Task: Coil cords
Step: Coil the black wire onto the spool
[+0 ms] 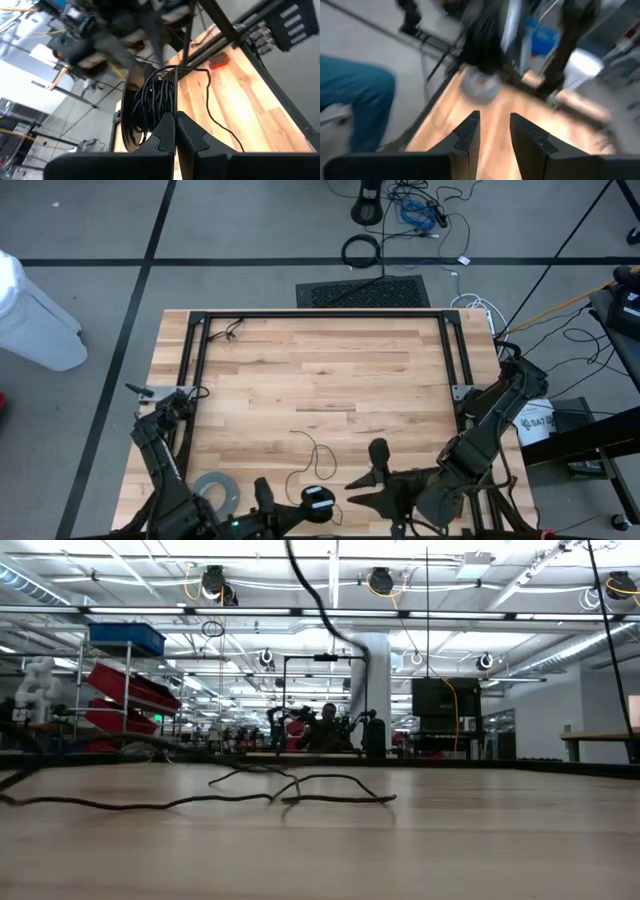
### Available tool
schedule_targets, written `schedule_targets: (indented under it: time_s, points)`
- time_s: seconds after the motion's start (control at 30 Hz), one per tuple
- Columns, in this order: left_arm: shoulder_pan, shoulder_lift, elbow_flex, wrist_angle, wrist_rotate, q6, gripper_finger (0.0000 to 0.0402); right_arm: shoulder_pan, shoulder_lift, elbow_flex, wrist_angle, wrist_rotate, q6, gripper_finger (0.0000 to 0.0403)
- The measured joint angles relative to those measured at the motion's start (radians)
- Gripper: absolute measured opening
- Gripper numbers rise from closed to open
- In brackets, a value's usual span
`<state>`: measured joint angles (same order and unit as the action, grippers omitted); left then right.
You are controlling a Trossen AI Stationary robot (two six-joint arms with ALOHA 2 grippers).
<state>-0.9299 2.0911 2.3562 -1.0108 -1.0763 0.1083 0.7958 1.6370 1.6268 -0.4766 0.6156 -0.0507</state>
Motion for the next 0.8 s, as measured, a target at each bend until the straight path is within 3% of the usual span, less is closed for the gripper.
schedule_targets:
  time_s: [0.13,0.3,0.43,0.8]
  points:
    - [0.025,0.0,0.0,-0.002,0.038,0.013,0.0001,0.015,-0.003,0.0,0.116,0.014,-0.14,0.0094]
    - [0.068,0.0,0.0,-0.001,0.092,0.013,0.0001,0.04,-0.003,0.0,0.123,0.043,-0.244,0.0094]
    - [0.099,0.0,0.0,0.019,0.15,0.01,0.0001,0.045,-0.003,0.0,0.124,0.184,-0.245,0.0094]
    - [0.126,0.0,0.0,0.072,0.173,0.003,0.0001,0.035,-0.003,0.0,0.123,0.191,-0.222,0.0094]
